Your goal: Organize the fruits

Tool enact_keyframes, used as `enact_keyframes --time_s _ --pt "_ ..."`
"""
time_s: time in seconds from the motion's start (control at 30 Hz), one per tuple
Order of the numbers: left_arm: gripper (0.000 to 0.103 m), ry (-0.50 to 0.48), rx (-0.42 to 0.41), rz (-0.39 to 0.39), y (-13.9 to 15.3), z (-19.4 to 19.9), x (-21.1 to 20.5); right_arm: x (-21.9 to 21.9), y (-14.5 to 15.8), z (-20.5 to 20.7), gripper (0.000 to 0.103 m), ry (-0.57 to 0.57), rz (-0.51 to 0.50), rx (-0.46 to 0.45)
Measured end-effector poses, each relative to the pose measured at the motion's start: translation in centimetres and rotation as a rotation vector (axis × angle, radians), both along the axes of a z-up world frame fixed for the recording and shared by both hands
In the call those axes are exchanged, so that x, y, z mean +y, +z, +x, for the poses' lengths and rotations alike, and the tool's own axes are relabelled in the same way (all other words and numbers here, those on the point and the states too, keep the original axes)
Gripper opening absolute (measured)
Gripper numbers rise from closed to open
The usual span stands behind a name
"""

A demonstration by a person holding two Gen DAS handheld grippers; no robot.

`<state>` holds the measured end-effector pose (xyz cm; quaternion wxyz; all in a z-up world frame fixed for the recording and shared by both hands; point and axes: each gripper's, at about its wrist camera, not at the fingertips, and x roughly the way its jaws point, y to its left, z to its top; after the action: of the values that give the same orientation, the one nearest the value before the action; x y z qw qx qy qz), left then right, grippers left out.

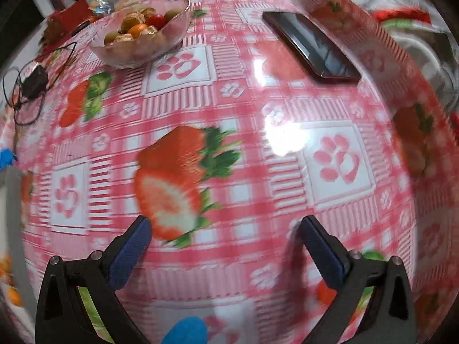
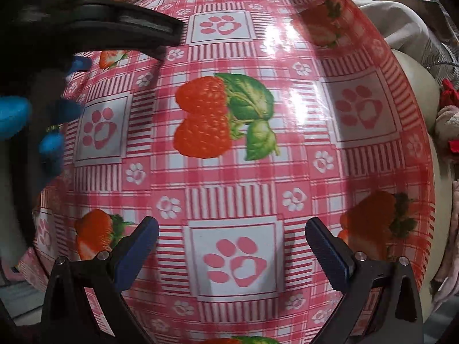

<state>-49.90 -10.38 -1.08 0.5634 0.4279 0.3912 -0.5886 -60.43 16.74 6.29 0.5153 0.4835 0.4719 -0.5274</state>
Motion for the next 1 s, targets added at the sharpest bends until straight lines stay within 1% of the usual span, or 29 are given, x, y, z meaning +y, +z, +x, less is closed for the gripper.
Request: enact_keyframes --time_s 0.07,0.1,0.13,0.17,0.23,0.27,0.3,0.37,0.4,0.43,0.47,0.57,0.67,0.73,1.0 --pt "0.103 0.029 0.003 -0.072 0.0 -1.4 0.3 0.4 -0.2 -0.6 0.103 -0.011 -0.006 -0.012" --pt "0.103 0.041 0.008 -0.121 0.0 -1.8 0.7 0.5 -0.3 -1.0 0.103 -0.017 -0.006 -0.014" --pt "0.103 0.042 0.011 -0.166 0.1 -0.5 1.5 0.2 -0.6 -1.4 0.103 -0.019 -0.004 -0.015" --pt "0.103 0.035 0.012 -0.21 0.0 -1.1 1.8 0.4 -0.7 -1.4 0.103 -0.02 -0.002 -0.017" --pt "0.103 0.021 0.018 -0.274 -0.3 -0.4 2.8 -1.2 -1.8 -1.4 0.103 -0.018 0.008 -0.021" --pt "0.103 0.02 0.025 -0.28 0.2 1.7 3.4 -0.9 -2.2 -1.3 0.103 -0.017 0.012 -0.023" --pt "0.103 0.022 0.033 -0.282 1.4 2.8 4.4 -1.0 -2.5 -0.8 0.103 -0.015 0.021 -0.026" --pt "0.103 0.022 0.035 -0.282 1.7 2.7 5.0 -1.3 -2.9 0.4 0.103 0.0 0.026 0.01" --pt "0.103 0.024 0.037 -0.28 1.6 3.2 4.6 -1.1 -2.7 0.9 0.103 -0.001 0.021 0.009" --pt "0.103 0.023 0.038 -0.281 1.7 2.9 4.7 -1.2 -3.0 1.4 0.103 -0.005 0.021 0.008" --pt "0.103 0.023 0.037 -0.281 1.7 2.8 4.9 -1.8 -3.3 2.6 0.103 -0.008 0.025 0.005" --pt "0.103 0.023 0.038 -0.282 1.9 2.7 5.0 -1.8 -2.9 3.4 0.103 -0.015 0.032 0.003" --pt "0.103 0.023 0.038 -0.28 1.8 2.7 5.0 -2.1 -3.1 3.7 0.103 -0.038 0.015 0.005" --pt "0.103 0.023 0.038 -0.279 1.8 2.7 4.9 -2.5 -3.6 3.0 0.103 -0.049 -0.002 0.006" --pt "0.103 0.023 0.038 -0.279 1.7 2.9 4.7 -1.2 -2.9 3.1 0.103 -0.051 -0.061 0.011"
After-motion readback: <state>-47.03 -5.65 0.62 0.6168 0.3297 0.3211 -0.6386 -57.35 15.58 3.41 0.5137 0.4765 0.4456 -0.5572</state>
